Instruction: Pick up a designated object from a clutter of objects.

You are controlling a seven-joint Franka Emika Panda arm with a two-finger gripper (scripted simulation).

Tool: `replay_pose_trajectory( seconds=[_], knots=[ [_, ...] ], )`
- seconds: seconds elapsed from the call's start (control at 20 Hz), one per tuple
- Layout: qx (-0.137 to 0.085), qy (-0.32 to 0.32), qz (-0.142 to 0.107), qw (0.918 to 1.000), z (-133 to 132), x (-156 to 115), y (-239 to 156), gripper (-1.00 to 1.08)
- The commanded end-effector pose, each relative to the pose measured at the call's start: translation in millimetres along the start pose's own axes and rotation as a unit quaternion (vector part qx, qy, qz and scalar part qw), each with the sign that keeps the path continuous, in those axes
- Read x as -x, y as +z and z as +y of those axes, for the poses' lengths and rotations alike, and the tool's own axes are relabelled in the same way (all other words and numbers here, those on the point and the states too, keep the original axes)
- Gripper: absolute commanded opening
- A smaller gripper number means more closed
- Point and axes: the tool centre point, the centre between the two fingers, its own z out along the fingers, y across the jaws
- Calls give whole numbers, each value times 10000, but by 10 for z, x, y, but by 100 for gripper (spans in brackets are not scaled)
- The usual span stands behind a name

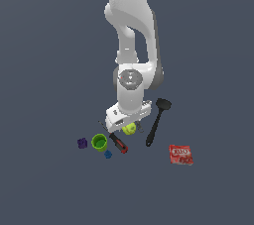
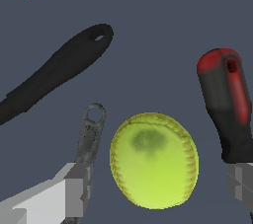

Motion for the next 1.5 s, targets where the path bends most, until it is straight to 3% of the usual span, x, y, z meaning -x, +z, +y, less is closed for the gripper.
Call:
replay_pose_trajectory(
  seconds=[0.0,0.35,0.4,1.05,1.45],
  knots=[
    [-1,-4,-2,10000,-3,6,127,100],
    [-1,-7,0,10000,4,-2,270,100],
    [-1,-7,0,10000,4,-2,270,-100],
    [3,-6,2,10000,14,11,243,-100],
    [3,-6,2,10000,94,177,23,-100]
  ],
)
